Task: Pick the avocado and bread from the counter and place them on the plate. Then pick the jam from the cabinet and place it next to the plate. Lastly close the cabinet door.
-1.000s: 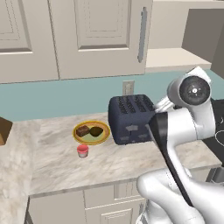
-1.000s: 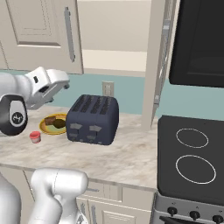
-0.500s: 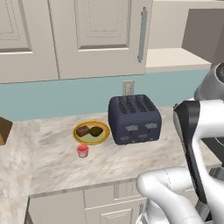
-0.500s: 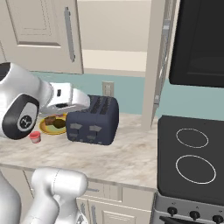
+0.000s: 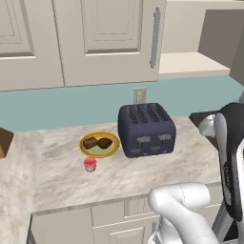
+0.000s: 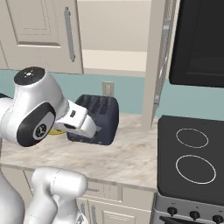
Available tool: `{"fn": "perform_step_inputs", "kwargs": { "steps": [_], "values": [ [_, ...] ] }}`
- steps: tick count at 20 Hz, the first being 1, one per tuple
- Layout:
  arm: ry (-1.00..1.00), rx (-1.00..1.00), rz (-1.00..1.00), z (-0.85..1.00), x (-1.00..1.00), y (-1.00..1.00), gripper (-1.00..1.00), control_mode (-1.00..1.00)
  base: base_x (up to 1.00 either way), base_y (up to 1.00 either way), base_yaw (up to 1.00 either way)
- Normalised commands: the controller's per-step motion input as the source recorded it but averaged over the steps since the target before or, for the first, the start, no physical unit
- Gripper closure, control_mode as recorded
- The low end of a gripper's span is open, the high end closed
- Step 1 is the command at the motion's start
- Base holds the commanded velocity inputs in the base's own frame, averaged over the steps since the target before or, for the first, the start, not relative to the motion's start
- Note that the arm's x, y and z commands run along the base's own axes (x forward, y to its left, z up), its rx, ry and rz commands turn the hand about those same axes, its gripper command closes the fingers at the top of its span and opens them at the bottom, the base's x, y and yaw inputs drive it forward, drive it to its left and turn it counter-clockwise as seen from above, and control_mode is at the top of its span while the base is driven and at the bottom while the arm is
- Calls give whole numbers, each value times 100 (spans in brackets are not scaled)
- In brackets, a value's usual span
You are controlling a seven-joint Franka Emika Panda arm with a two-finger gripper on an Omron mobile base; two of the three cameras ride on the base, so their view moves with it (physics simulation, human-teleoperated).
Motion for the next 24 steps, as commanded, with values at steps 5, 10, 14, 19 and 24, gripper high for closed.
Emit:
{"fn": "perform_step_inputs", "kwargs": {
  "steps": [5,10,14,19,24],
  "values": [
    [-16,37,0,-50,-78,0,-100,-100,0,0,0],
    [-14,30,0,-26,-81,0,-100,-100,0,0,0],
    [-1,22,0,0,-4,-27,-100,-100,0,0,0],
    [0,15,0,0,36,-56,-100,-100,0,0,0],
    [-7,15,1,0,16,-59,-100,-100,0,0,0]
  ]
}}
